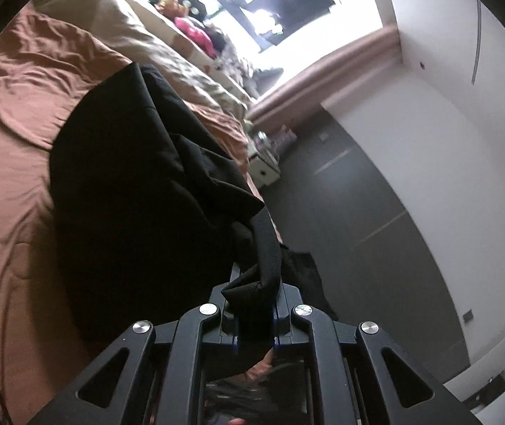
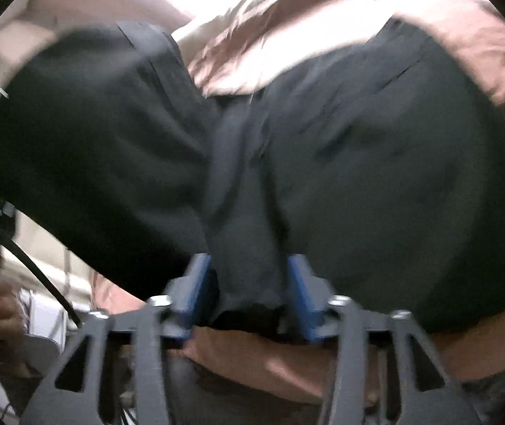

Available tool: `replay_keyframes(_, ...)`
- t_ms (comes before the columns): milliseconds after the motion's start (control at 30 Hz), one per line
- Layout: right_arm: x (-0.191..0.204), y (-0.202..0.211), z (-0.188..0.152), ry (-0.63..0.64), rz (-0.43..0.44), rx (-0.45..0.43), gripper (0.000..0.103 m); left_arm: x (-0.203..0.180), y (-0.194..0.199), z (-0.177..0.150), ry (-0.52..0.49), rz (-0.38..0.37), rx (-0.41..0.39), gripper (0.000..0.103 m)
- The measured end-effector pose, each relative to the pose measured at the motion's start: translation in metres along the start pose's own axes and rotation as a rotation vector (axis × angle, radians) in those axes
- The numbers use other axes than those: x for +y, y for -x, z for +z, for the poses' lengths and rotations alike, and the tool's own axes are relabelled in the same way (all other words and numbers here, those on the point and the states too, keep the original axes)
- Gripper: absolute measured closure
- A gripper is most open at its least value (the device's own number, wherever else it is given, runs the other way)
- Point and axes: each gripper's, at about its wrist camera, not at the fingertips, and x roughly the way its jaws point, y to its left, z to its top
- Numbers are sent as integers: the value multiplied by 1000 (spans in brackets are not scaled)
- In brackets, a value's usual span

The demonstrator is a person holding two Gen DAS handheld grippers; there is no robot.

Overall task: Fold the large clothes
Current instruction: 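Open both tools and reposition them at the folded black bundle's end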

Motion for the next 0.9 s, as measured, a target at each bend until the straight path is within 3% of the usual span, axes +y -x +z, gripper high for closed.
replay_keyframes(100, -24, 43, 4, -53, 4, -88, 37, -7, -32, -2, -14, -5, 51, 91)
replay_keyframes(267, -63, 93, -11, -130, -47, -162, 37, -11, -95, -11, -21, 7, 157, 91)
replay_keyframes(533, -126, 139, -34, -260, -86, -191, 37, -15, -179, -57, -50, 70, 354, 91)
replay_keyframes(733, -133, 175, -40, -283, -104, -217, 37, -26, -215, -87, -68, 73, 454, 91)
replay_keyframes(800, -134, 185, -42, -282, -103, -226, 37, -28, -222, -98, -66, 97, 482, 83)
replay_keyframes(867, -136, 189, -43, -281, -97, -228, 37, -30, -226, -102, -52, 76, 500, 58)
replay_keyframes(900, -136, 191, -45, -282, -90, -229, 37, -33, -227, -102, -45, 51, 501, 53)
